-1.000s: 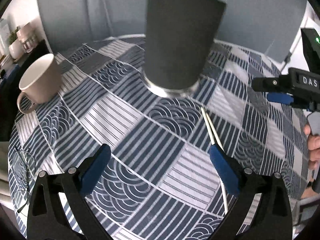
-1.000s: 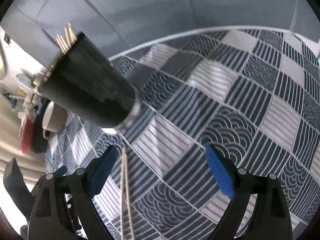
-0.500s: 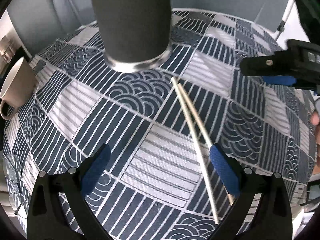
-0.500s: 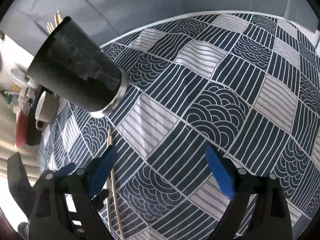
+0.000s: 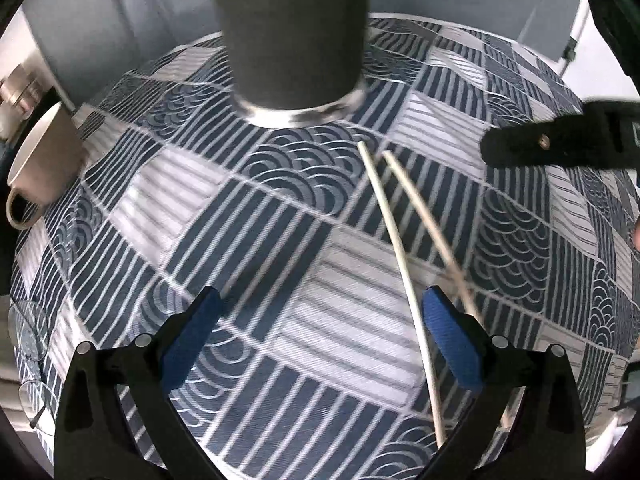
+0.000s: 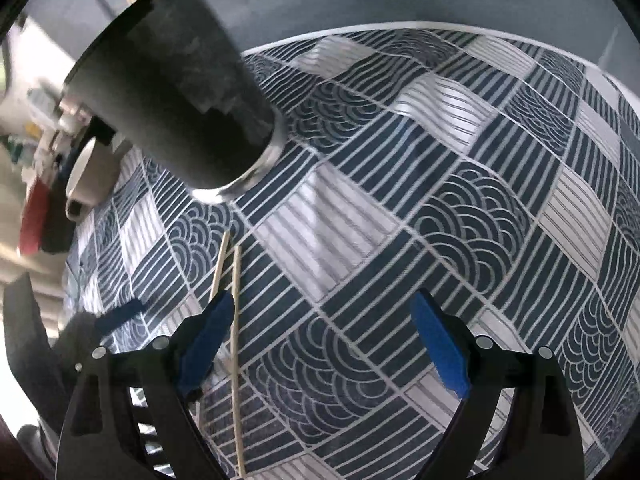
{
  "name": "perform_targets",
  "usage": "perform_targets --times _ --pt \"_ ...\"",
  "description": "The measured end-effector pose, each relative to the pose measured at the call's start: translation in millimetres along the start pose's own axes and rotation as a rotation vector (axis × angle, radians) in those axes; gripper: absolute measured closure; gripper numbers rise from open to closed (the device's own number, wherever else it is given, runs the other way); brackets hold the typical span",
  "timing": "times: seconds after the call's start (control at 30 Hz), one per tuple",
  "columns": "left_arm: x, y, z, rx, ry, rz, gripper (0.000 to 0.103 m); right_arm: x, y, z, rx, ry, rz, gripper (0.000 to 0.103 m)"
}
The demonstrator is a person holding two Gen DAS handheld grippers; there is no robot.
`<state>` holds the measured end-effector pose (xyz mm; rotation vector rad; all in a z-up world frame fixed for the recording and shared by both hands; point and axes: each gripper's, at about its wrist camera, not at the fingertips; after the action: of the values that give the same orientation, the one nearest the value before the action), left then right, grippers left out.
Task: Organize utensils
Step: 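Move both tools down to the last chopsticks on the cloth, then close the left tool on a chopstick while the right tool grasps another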
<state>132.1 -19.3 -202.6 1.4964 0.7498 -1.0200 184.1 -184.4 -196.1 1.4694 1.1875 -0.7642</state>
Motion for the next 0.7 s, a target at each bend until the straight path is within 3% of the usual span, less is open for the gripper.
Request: perform_targets --times 0.23,0.37,0.5,0.57,0.63,0.67,0.7 --pt "-10.0 -13.9 -42.5 -0.081 0.032 -0.029 0.01 19.0 -4.1 -41.4 -0.121 -0.064 -0.078 0.018" --pt "-16.2 -17.3 -49.8 -0.073 0.027 -0.033 0.026 32.8 -13.2 -57.3 -0.164 -0.105 -0.132 0.016" --pt "-18.1 -19.2 -51.2 -0.047 0.016 -0.034 0.034 35.1 -23.8 -71.2 -0.294 -0.168 -0.118 0.021" --pt "-19.5 -19.7 -51.9 -0.039 0.01 -0.038 0.038 30.1 -24.5 -66.9 -0.289 -0.165 -0.102 0.032" --pt "-21.1 -20.1 -53.6 -0.031 0.003 -0.037 0.044 23.9 -25.8 -59.1 -0.294 -0.162 -0.078 0.055" --pt "-22.4 -20.9 -55.3 -0.023 -0.001 -0.033 0.053 20.1 -26.6 -52.1 -0.294 -0.16 -0.065 0.062" --pt "-23.6 -21.9 -58.0 -0.019 -0.004 -0.029 0.061 16.7 -27.3 -44.4 -0.292 -0.157 -0.053 0.076"
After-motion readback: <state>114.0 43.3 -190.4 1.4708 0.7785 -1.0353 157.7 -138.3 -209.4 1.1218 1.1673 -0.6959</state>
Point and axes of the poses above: each gripper's, at about its wrist camera, not at the fingertips, and x roughly the way its jaws point, z to its right, y to its top, and after that the axes turned 2 degrees about -y, right-handed
